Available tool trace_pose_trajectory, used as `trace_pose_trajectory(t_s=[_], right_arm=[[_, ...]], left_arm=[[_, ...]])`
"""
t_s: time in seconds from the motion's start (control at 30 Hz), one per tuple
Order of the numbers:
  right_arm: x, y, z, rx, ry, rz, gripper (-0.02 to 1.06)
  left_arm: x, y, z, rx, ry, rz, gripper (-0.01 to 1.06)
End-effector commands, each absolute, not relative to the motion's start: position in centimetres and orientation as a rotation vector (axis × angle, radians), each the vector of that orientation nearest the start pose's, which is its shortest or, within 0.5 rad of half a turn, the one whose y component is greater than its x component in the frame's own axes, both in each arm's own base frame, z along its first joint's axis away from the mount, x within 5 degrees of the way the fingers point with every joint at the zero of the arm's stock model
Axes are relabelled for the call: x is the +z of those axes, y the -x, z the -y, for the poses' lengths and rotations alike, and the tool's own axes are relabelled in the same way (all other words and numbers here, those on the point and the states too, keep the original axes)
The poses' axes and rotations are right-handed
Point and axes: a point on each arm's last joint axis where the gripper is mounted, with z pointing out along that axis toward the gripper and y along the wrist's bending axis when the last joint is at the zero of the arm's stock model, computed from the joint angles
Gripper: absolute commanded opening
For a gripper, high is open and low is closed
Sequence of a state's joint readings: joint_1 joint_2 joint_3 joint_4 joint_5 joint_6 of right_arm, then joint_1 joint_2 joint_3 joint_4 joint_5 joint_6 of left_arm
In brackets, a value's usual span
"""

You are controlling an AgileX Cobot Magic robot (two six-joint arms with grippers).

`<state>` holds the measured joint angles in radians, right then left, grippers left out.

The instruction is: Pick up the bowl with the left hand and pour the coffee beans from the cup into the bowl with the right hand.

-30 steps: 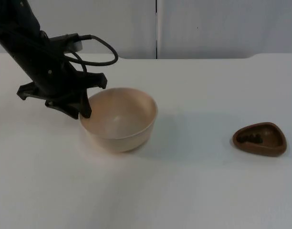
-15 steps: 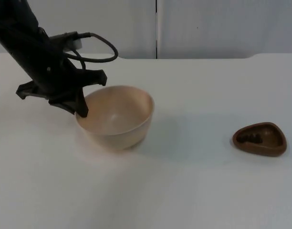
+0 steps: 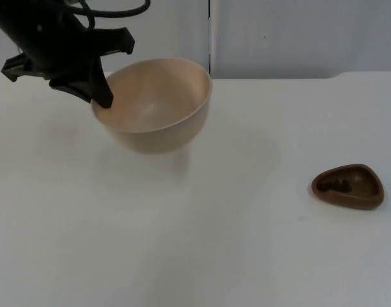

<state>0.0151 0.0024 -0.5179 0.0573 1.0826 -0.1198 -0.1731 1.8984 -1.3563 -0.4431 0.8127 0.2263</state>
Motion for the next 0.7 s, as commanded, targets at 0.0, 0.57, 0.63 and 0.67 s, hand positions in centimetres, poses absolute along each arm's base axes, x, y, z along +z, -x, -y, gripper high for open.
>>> trace_pose_trajectory(t_s=[0.0,0.57,0.63,0.67], right_arm=[[28.0,0.8,-0.4,-0.004,0.136,-2.043,1.05],[28.0,0.8,-0.4,-0.004,0.136,-2.043,1.05],[28.0,0.8,-0.4,-0.004,0.136,-2.043,1.05],[28.0,0.8,-0.4,-0.004,0.136,-2.043,1.05]], left_arm=[[21.7,-37.7,9.7,-0.526,-0.203,-2.782,0.00],[22.5,-34.1,16.2,-0.342,-0.542,-2.829,0.00],[22.5,-33.7,17.0,-0.348,-0.565,-2.832,0.00],[22.5,-33.7,17.0,-0.348,-0.565,-2.832,0.00]])
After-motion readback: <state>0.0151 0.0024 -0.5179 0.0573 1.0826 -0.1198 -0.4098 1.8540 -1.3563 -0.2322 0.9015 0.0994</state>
